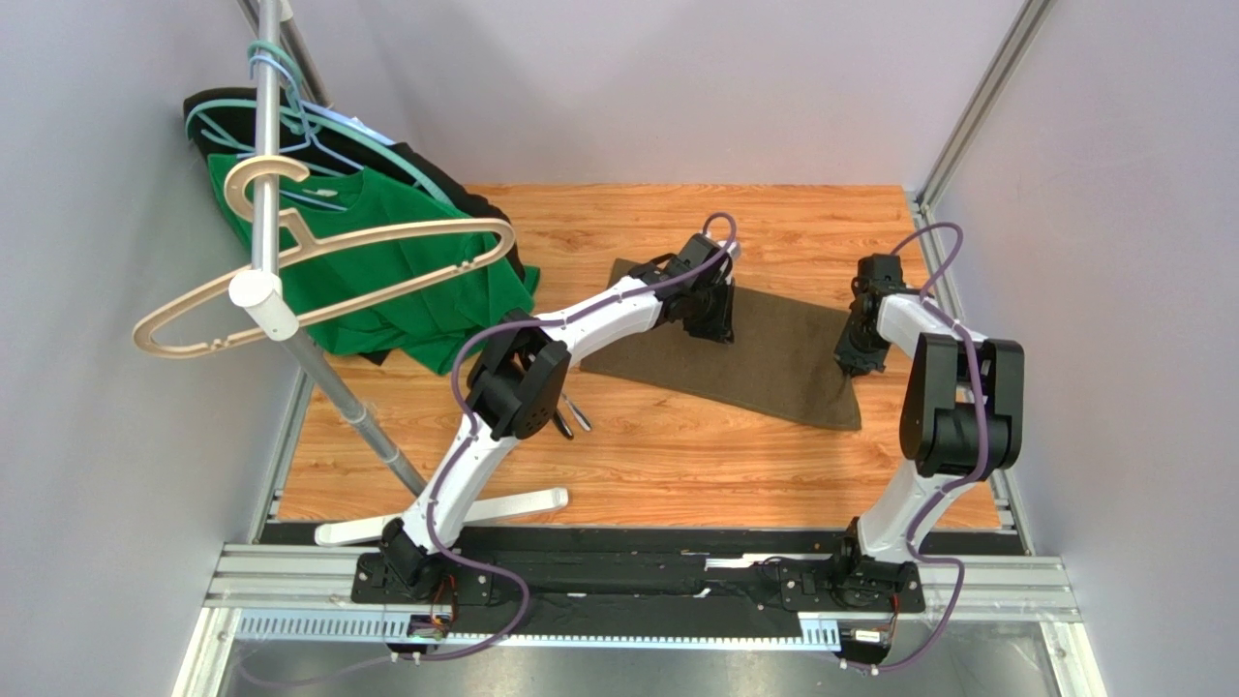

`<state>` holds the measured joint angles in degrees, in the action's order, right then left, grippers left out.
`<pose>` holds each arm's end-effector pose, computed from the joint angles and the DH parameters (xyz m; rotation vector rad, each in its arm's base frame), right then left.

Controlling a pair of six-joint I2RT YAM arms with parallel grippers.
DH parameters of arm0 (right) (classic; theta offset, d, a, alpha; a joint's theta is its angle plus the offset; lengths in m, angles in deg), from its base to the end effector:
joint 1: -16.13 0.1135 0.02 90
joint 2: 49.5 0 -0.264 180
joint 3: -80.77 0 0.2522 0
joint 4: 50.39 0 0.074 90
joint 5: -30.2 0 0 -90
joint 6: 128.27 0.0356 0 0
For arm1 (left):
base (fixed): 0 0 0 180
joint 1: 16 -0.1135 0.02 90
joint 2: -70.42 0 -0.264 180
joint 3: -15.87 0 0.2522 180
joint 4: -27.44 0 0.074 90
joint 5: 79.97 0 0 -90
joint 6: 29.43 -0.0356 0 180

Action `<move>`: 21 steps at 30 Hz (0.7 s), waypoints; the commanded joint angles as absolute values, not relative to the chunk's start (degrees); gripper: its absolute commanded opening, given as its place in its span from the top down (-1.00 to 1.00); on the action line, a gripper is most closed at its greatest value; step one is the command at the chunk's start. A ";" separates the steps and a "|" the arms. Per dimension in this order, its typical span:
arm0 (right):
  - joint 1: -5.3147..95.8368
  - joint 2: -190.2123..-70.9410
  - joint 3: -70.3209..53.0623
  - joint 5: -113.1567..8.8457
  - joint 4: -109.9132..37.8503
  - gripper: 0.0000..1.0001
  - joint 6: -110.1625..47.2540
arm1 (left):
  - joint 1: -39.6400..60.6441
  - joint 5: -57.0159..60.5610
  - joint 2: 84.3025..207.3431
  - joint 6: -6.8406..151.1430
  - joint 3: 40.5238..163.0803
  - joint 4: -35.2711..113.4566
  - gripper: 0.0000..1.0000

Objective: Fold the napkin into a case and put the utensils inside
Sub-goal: Pick up the rectangle-folded napkin from the center of the board.

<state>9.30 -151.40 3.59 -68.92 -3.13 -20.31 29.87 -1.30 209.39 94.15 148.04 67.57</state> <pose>0.3342 -0.0457 0.1626 0.6375 2.7351 -0.1797 0.3737 -0.3953 0.1774 0.3732 2.5316 -0.8400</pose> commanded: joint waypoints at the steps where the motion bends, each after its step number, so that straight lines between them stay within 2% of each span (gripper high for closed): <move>1: 9.72 -148.65 3.46 -71.48 0.28 1.00 -18.85 | 29.97 -2.36 207.87 95.90 147.93 63.79 0.67; 6: 9.72 -137.31 6.27 -70.08 3.26 1.00 -17.79 | 29.71 -6.57 213.58 103.17 151.44 62.64 0.67; 12: 9.63 -127.12 8.03 -68.15 5.64 1.00 -18.05 | 31.45 -9.83 216.14 111.98 148.46 57.46 0.68; 21: 9.63 -123.24 6.54 -64.02 6.18 1.00 -18.23 | 37.78 -9.04 219.74 116.02 154.96 58.86 0.67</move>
<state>9.59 -124.48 7.46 -67.28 6.46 -18.61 34.09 -7.77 216.63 112.32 150.36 58.65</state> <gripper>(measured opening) 0.019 0.164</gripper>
